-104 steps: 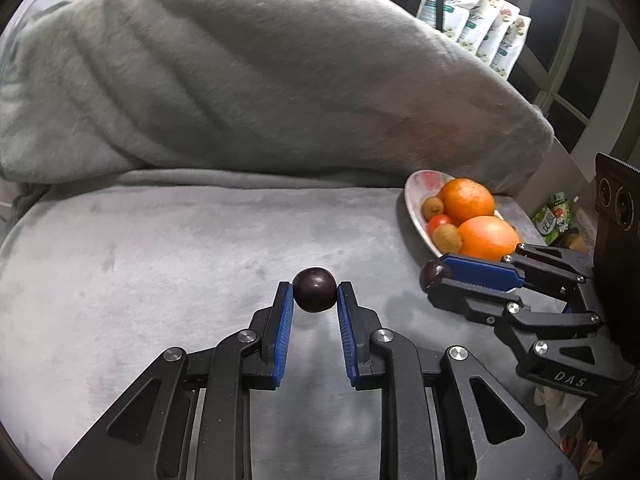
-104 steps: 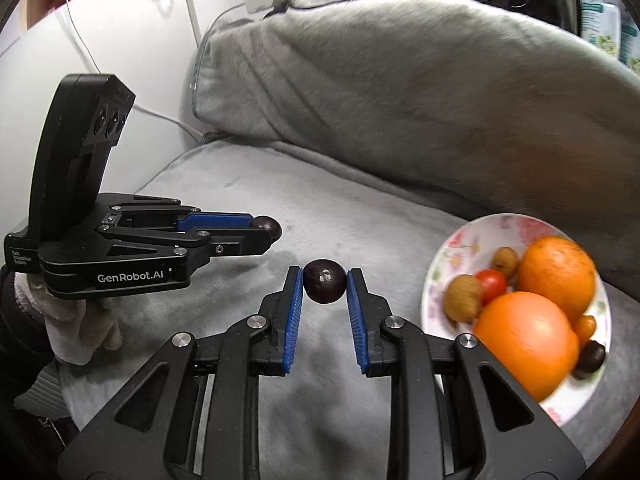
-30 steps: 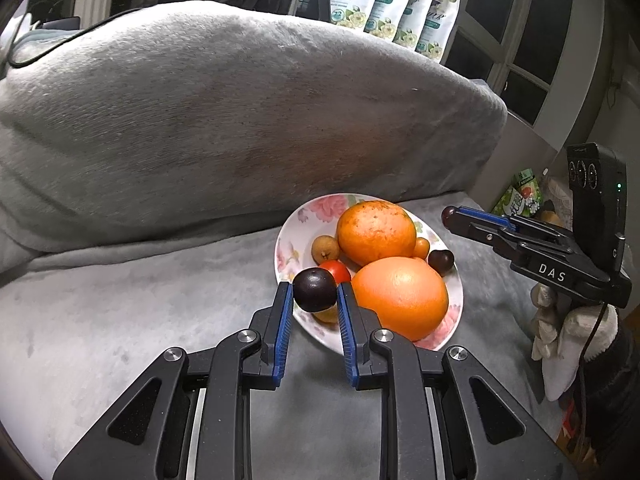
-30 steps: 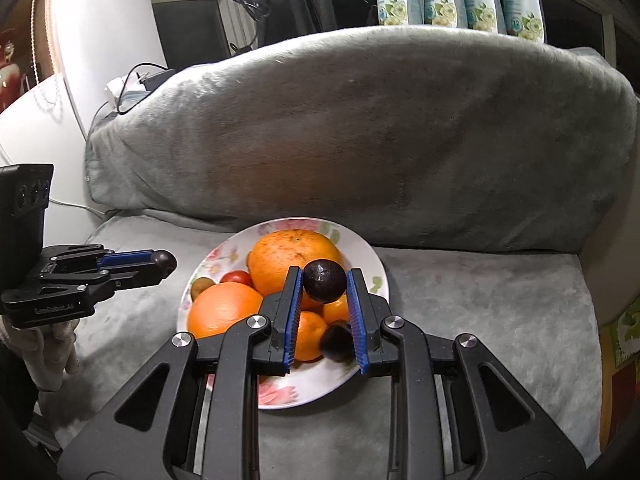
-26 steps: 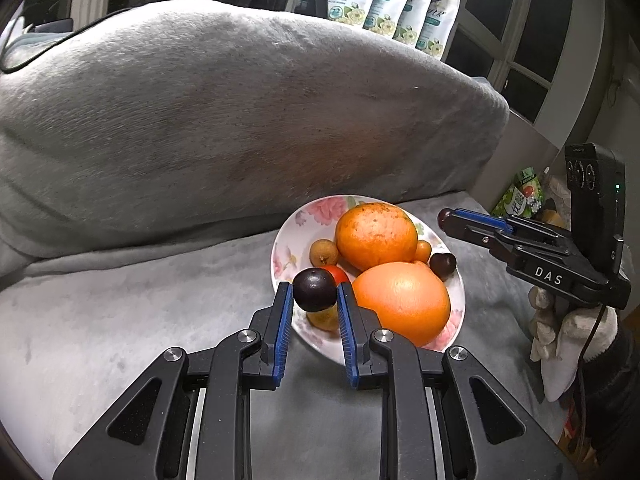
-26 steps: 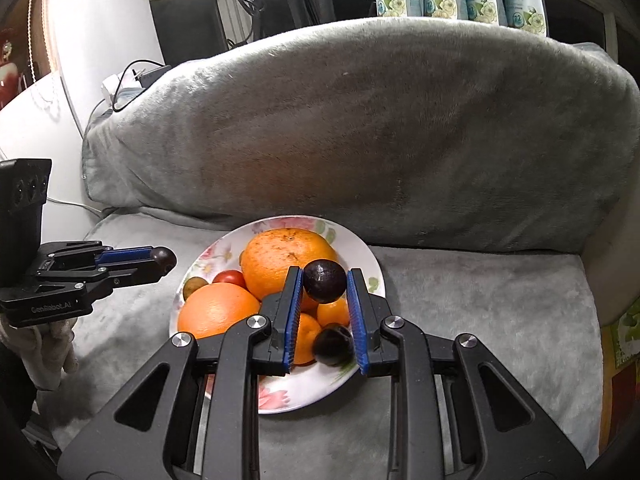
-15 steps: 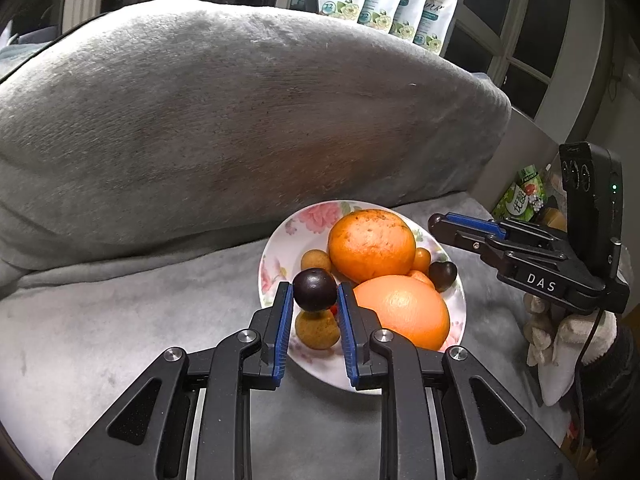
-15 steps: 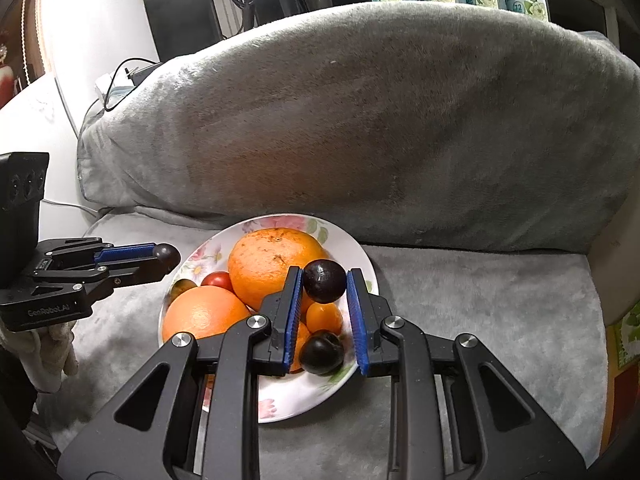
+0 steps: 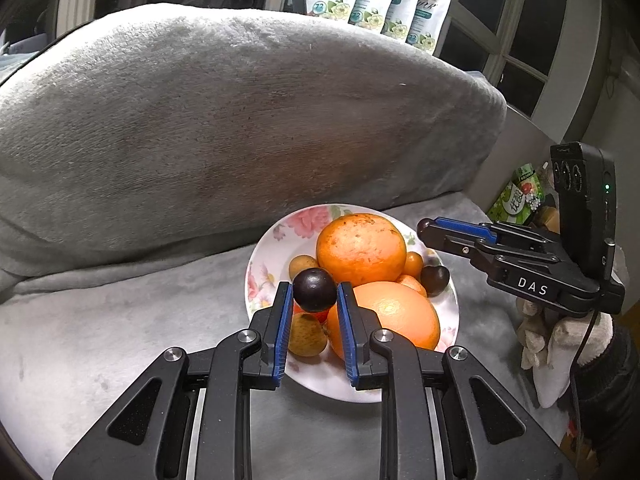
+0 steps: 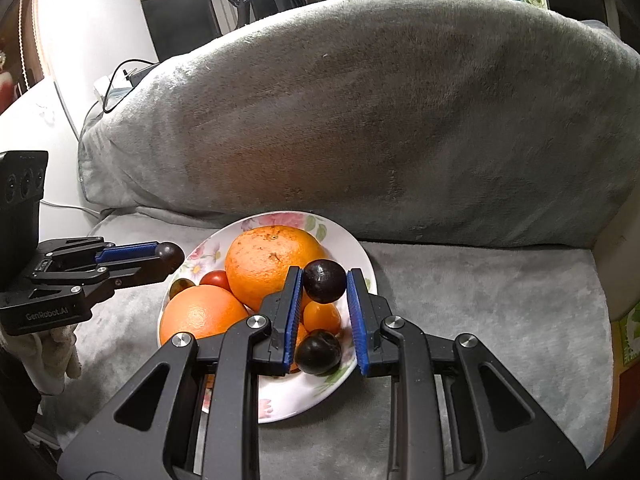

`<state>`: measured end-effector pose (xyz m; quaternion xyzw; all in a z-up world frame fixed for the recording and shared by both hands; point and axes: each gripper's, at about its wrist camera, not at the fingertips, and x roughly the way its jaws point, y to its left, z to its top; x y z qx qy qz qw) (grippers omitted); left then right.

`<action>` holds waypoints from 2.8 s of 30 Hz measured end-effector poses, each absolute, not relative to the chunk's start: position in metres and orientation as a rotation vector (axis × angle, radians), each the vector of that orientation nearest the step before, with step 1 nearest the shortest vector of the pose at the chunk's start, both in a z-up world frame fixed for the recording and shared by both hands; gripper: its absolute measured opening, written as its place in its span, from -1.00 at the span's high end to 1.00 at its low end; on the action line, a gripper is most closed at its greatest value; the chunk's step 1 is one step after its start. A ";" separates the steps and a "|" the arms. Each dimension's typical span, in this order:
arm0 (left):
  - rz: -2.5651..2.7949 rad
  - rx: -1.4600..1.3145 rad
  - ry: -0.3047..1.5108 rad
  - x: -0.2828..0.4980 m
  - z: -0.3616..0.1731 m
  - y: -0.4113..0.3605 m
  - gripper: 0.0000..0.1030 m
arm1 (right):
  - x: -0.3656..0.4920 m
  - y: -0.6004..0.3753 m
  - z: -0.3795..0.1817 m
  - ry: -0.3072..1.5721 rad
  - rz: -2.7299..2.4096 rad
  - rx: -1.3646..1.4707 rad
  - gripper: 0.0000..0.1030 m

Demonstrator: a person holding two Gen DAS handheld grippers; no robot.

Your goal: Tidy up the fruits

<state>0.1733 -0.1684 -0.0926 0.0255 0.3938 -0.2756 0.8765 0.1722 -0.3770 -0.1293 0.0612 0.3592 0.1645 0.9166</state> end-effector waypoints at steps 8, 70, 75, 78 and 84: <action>-0.578 0.050 0.823 0.174 -0.093 -0.171 0.59 | 0.171 -0.378 -0.129 0.735 0.344 0.132 0.54; -0.542 0.120 0.738 0.142 -0.071 -0.172 -0.46 | 0.145 -0.376 -0.102 0.666 0.290 0.126 -0.92; -0.538 0.112 0.723 0.133 -0.065 -0.166 -0.47 | 0.138 -0.372 -0.096 0.658 0.289 0.123 -0.92; -0.535 0.102 0.714 0.128 -0.061 -0.162 -0.47 | 0.133 -0.371 -0.092 0.649 0.284 0.120 -0.92; -0.515 0.081 0.694 0.117 -0.054 -0.151 -0.47 | 0.119 -0.364 -0.084 0.632 0.276 0.107 -0.95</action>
